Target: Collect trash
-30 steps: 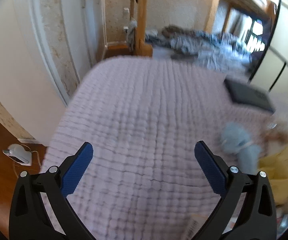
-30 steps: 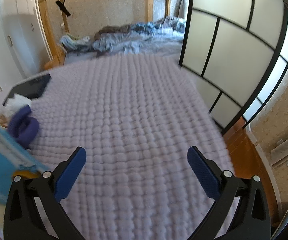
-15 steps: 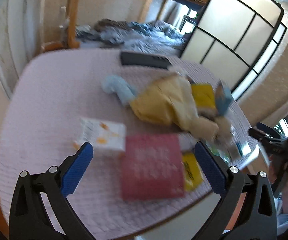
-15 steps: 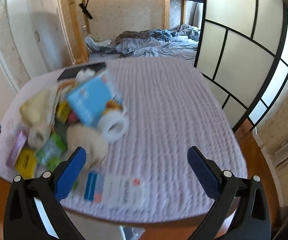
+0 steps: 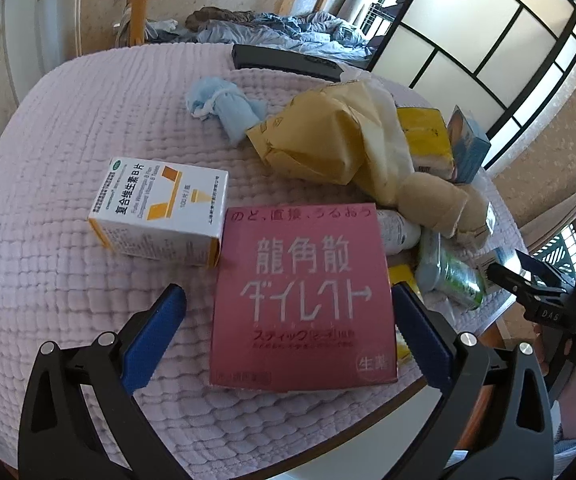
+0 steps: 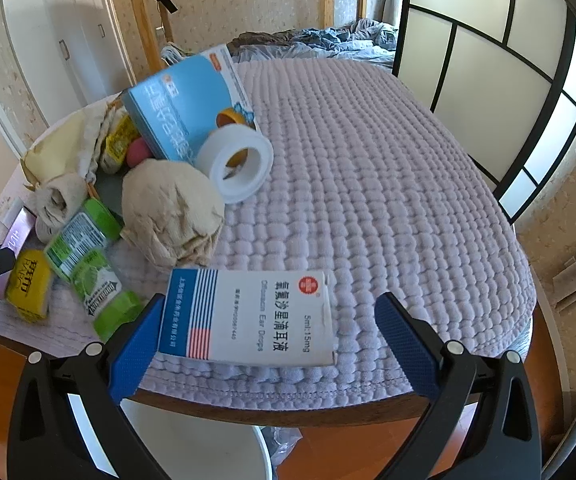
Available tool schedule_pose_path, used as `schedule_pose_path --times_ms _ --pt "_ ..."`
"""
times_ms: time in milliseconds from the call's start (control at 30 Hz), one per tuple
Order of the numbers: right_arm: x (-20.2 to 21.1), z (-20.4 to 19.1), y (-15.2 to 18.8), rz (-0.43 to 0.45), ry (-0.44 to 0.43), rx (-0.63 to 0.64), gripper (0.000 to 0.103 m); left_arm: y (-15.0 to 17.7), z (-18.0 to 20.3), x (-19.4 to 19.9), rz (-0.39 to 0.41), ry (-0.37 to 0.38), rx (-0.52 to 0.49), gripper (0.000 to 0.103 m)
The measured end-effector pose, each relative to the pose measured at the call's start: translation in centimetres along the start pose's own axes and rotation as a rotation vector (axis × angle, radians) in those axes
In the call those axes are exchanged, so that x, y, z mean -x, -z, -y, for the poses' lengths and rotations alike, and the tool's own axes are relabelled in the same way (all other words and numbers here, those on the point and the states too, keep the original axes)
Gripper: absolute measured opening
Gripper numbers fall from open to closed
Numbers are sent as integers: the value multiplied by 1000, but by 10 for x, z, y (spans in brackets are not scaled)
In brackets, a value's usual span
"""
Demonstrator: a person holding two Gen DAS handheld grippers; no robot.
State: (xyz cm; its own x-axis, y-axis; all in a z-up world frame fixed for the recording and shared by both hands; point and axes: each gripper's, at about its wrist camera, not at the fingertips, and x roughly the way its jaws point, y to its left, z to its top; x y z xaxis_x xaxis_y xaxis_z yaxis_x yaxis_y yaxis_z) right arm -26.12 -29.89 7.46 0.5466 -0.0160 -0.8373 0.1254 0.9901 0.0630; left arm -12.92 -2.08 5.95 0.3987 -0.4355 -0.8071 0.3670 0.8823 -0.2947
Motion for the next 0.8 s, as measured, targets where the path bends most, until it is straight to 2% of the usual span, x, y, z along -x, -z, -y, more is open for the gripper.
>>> schedule_pose_path --times_ms 67,167,233,300,567,800 --pt "-1 -1 0 -2 -7 3 94 3 1 2 0 -8 -2 102" --pt "-2 -2 3 7 -16 18 85 8 2 6 6 -23 0 92" --pt "-1 -1 5 12 -26 27 78 9 3 8 9 -24 -2 79" --pt "-1 -1 8 20 -19 44 72 10 3 10 9 -20 2 79" --pt "22 -4 5 66 -48 78 72 12 14 27 33 2 -13 79" --pt "53 -12 9 92 -107 125 72 17 27 52 64 28 -31 79"
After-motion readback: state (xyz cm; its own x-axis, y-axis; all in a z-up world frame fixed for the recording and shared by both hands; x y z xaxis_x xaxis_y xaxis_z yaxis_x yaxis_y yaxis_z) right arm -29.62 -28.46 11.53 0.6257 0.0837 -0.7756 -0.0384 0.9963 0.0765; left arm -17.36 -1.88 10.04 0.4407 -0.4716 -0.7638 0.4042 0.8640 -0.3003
